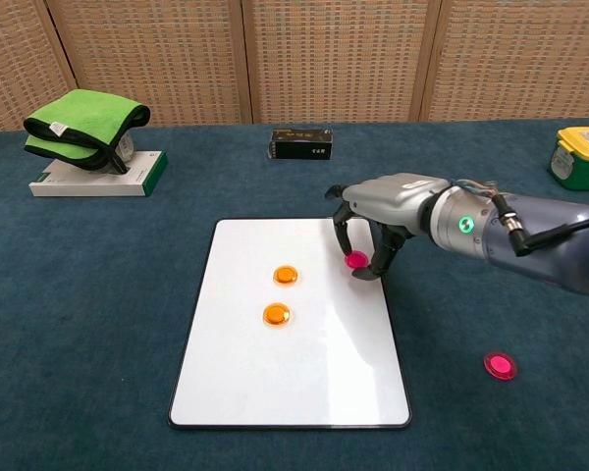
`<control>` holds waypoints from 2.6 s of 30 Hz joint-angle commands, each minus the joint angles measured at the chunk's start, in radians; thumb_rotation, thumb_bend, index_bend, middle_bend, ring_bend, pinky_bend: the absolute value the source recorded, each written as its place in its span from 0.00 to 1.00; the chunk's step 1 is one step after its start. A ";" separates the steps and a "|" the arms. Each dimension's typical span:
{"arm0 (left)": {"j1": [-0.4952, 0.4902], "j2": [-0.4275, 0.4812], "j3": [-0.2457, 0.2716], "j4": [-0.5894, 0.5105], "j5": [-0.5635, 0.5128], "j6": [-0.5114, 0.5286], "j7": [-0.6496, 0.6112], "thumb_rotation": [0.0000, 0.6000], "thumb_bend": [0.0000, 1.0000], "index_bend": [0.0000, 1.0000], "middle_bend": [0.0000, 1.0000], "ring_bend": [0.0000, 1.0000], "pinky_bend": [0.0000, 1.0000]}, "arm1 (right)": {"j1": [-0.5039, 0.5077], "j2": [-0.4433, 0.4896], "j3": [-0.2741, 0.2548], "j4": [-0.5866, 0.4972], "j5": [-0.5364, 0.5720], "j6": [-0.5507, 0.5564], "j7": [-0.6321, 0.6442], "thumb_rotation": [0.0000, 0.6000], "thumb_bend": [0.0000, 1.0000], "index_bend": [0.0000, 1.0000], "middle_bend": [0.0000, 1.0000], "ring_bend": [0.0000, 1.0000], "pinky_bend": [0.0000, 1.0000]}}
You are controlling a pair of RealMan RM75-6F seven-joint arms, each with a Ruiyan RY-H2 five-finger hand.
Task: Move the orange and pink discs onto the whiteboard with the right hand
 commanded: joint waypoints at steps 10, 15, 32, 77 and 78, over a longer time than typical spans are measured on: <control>-0.001 0.000 -0.001 -0.003 -0.003 0.000 0.003 1.00 0.00 0.00 0.00 0.00 0.00 | 0.015 0.006 -0.011 -0.008 0.019 0.018 -0.011 1.00 0.26 0.32 0.00 0.00 0.00; -0.001 0.000 0.000 -0.004 -0.003 0.000 0.004 1.00 0.00 0.00 0.00 0.00 0.00 | 0.013 0.025 -0.018 -0.040 0.022 0.035 -0.014 1.00 0.26 0.32 0.00 0.00 0.00; 0.001 0.001 0.002 -0.004 0.007 0.005 -0.003 1.00 0.00 0.00 0.00 0.00 0.00 | -0.173 0.317 -0.215 -0.302 -0.283 0.142 0.141 1.00 0.31 0.32 0.00 0.00 0.00; 0.001 -0.005 -0.001 -0.013 -0.011 0.004 0.022 1.00 0.00 0.00 0.00 0.00 0.00 | -0.347 0.305 -0.333 -0.113 -0.689 0.148 0.423 1.00 0.34 0.35 0.00 0.00 0.00; 0.001 -0.005 -0.001 -0.013 -0.011 0.004 0.023 1.00 0.00 0.00 0.00 0.00 0.00 | -0.348 0.304 -0.331 -0.111 -0.689 0.148 0.423 1.00 0.34 0.36 0.00 0.00 0.00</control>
